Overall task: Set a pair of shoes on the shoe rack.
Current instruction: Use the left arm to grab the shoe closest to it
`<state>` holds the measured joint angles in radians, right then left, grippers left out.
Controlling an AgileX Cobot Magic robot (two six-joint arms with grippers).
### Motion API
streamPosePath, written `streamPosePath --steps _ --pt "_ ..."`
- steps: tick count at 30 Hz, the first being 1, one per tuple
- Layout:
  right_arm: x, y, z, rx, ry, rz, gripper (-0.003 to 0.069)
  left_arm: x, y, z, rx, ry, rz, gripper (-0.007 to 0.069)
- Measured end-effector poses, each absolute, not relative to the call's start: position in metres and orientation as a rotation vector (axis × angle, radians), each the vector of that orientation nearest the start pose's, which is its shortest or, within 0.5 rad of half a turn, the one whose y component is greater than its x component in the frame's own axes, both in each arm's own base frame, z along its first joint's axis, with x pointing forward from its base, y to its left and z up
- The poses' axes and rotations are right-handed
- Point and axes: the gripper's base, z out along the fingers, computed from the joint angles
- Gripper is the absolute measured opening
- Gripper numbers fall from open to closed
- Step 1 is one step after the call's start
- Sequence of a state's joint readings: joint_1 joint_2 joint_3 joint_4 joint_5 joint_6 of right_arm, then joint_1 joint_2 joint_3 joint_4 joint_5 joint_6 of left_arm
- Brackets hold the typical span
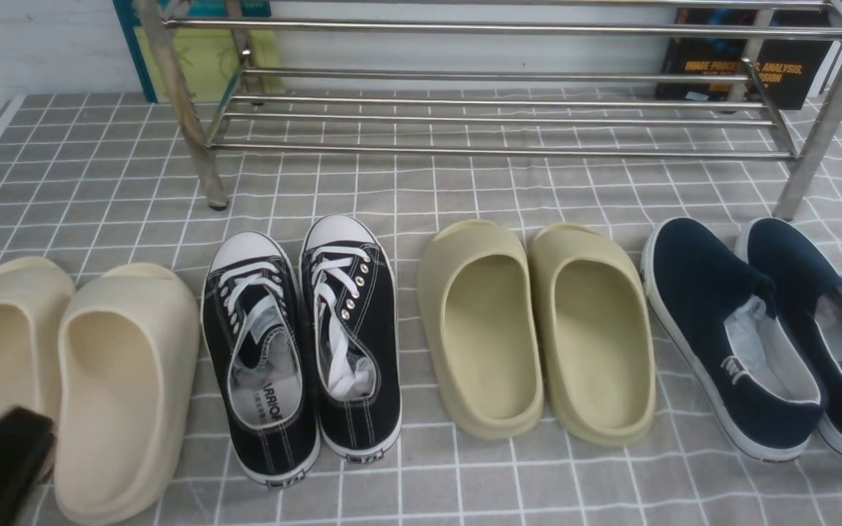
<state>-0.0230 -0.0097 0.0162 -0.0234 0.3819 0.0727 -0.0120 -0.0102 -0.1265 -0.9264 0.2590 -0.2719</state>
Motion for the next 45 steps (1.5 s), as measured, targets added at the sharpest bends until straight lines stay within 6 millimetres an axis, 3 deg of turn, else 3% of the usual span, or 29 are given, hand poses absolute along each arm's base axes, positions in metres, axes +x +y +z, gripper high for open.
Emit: streamPosePath --steps 1,2,4,7,8,12,15,16,21,24,28,29,30,33,36,40,45 --pt "0.052 -0.002 0.174 0.075 1.87 0.011 0.0239 0.036 -0.024 0.268 -0.527 1.477 -0.978 0.0112" --pt "0.052 -0.002 0.174 0.075 1.87 0.011 0.0239 0.035 -0.023 0.271 -0.51 1.474 -0.961 0.0112" --pt "0.052 -0.002 0.174 0.075 1.87 0.011 0.0239 0.033 -0.027 0.297 -0.348 1.594 -0.81 0.0072" --pt "0.052 -0.002 0.174 0.075 1.87 0.011 0.0239 0.052 -0.024 0.321 -0.239 1.866 -0.562 0.0001" --pt "0.052 -0.002 0.174 0.075 1.87 0.011 0.0239 0.056 -0.024 0.32 -0.238 1.914 -0.548 -0.0008" --pt "0.052 -0.002 0.174 0.075 1.87 0.011 0.0239 0.099 -0.01 0.33 -0.186 2.328 -0.222 -0.0013" --pt "0.052 -0.002 0.174 0.075 1.87 0.011 0.0239 0.117 -0.008 0.33 -0.154 2.448 -0.141 -0.0013" --pt "0.052 -0.002 0.174 0.075 1.87 0.011 0.0239 0.135 -0.011 0.329 -0.093 2.511 -0.105 -0.0013" --pt "0.052 -0.002 0.174 0.074 1.87 0.01 0.0239 0.173 -0.043 0.314 0.158 2.645 -0.077 -0.0013" --pt "0.052 -0.002 0.174 0.074 1.87 0.01 0.0239 0.19 -0.062 0.301 0.222 2.705 -0.066 0.0007" --pt "0.052 -0.002 0.174 0.074 1.87 0.01 0.0239 0.213 -0.078 0.281 0.111 2.763 -0.086 0.0127" --pt "0.052 -0.002 0.174 0.074 1.87 0.01 0.0239 0.222 -0.083 0.271 0.024 2.783 -0.097 0.0202" --pt "0.052 -0.002 0.174 0.074 1.87 0.01 0.0239 0.223 -0.083 0.269 0.013 2.789 -0.096 0.0202" --pt "0.052 -0.002 0.174 0.074 1.87 0.01 0.0239 0.241 -0.09 0.248 -0.108 2.814 -0.104 0.0364" --pt "0.052 -0.002 0.174 0.074 1.87 0.01 0.0239 0.25 -0.094 0.235 -0.132 2.825 -0.105 0.0428" --pt "0.052 -0.002 0.174 0.074 1.87 0.01 0.0239 0.26 -0.099 0.219 -0.187 2.83 -0.114 0.0444" --pt "0.052 -0.002 0.174 0.075 1.87 0.011 0.0239 0.273 -0.103 0.198 -0.255 2.842 -0.113 0.036"
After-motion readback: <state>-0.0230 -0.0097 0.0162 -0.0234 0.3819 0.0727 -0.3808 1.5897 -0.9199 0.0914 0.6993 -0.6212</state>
